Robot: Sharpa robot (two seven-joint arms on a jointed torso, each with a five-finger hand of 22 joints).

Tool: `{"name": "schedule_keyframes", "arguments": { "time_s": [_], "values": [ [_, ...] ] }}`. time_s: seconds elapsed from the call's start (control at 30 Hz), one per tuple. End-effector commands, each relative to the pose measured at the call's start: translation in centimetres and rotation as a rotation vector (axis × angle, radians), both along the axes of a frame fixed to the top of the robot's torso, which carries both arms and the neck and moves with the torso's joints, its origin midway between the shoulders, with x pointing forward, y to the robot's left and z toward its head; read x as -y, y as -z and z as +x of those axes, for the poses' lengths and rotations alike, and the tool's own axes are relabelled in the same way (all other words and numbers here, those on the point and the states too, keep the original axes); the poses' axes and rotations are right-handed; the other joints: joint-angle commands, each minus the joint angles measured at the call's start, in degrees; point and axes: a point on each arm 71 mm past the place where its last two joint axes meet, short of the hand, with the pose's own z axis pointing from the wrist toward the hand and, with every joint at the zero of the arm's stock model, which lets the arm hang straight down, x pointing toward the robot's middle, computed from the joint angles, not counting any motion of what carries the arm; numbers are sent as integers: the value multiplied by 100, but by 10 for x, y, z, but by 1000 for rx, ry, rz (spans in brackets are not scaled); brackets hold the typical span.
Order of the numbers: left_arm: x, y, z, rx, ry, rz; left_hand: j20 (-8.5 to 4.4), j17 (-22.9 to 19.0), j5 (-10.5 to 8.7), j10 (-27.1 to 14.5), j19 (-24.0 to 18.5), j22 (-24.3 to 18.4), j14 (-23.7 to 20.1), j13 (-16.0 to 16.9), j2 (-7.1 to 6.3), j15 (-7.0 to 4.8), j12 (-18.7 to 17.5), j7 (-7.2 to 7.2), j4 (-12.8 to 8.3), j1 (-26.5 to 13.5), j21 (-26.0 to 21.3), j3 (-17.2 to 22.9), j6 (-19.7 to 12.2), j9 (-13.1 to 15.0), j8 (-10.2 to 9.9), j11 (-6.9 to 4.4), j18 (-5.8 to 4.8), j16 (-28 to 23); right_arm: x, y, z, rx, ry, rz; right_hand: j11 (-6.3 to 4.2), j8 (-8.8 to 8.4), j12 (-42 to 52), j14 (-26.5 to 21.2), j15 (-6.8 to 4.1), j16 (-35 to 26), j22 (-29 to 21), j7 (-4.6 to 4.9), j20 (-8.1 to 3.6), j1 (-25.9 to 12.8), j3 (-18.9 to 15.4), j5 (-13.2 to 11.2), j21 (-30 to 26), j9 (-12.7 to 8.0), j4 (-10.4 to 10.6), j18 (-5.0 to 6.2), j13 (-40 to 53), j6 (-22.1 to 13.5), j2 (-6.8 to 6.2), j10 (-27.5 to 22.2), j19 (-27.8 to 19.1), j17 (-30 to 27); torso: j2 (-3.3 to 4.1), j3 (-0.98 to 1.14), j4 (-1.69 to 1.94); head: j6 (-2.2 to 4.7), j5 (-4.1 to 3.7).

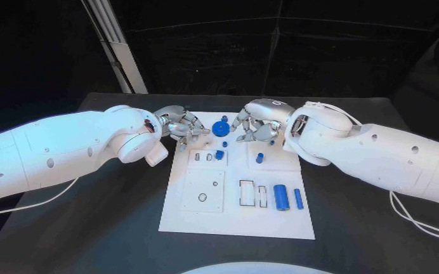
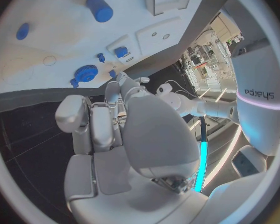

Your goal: Assemble the parts on the task board

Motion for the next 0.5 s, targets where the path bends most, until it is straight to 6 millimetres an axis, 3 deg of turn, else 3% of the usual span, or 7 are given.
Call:
{"name": "schedule_keyframes", "arguments": {
  "time_s": [0.03,0.13,0.27,0.33,0.5],
  "values": [
    [1,-10,1,60,-64,-252,29,-263,24,-109,-172,-373,-57,-122,-48,78,-112,43,-21,114,-334,273,-74,-56,-32,23,147,-209,-8,6,1,79,-31,-137,3,-40,110,249,-42,55,39,-64,-8,-10,80,-59,44,-8,-11,-61,120,-27,-89,48,6,51,5,-5,3,-9,-6],
    [-1,-12,-2,75,-74,-332,89,-729,30,-254,-280,-500,-279,-335,-190,126,-299,106,-9,183,-531,729,-182,-134,-60,99,148,-571,-18,15,0,82,-55,-167,-21,-79,177,249,-55,94,59,-86,-15,-28,143,-113,68,-13,-47,-60,197,-99,-120,33,-16,99,1,5,-11,-13,-4],
    [-5,-14,-4,90,-90,-386,130,-976,30,-265,-287,-594,-383,-534,-414,161,-368,137,14,123,-669,1290,-216,-202,-23,127,154,-745,-27,23,0,79,-78,-189,-78,-90,232,259,-97,163,81,-112,-42,-47,219,-185,92,-15,-94,-58,263,-202,-152,6,-40,184,8,10,-19,-15,6],
    [-8,-15,-4,100,-102,-402,133,-1035,17,-258,-247,-648,-394,-662,-613,173,-351,150,-1,-2,-737,1769,-233,-250,34,148,162,-760,-32,27,0,77,-91,-196,-115,-92,243,258,-127,176,94,-123,-66,-61,273,-243,105,-15,-130,-57,282,-279,-173,-27,-59,200,7,15,-21,-19,0],
    [-13,-16,-3,119,-130,-421,138,-1087,17,-262,-218,-685,-405,-754,-742,171,-309,159,-85,-100,-782,2210,-251,-285,99,139,158,-770,-41,32,2,77,-109,-206,-156,-88,306,258,-161,206,123,-163,-99,-96,358,-321,130,-12,-186,-60,357,-372,-199,-44,-80,241,8,8,-3,-26,-25]
  ]
}}
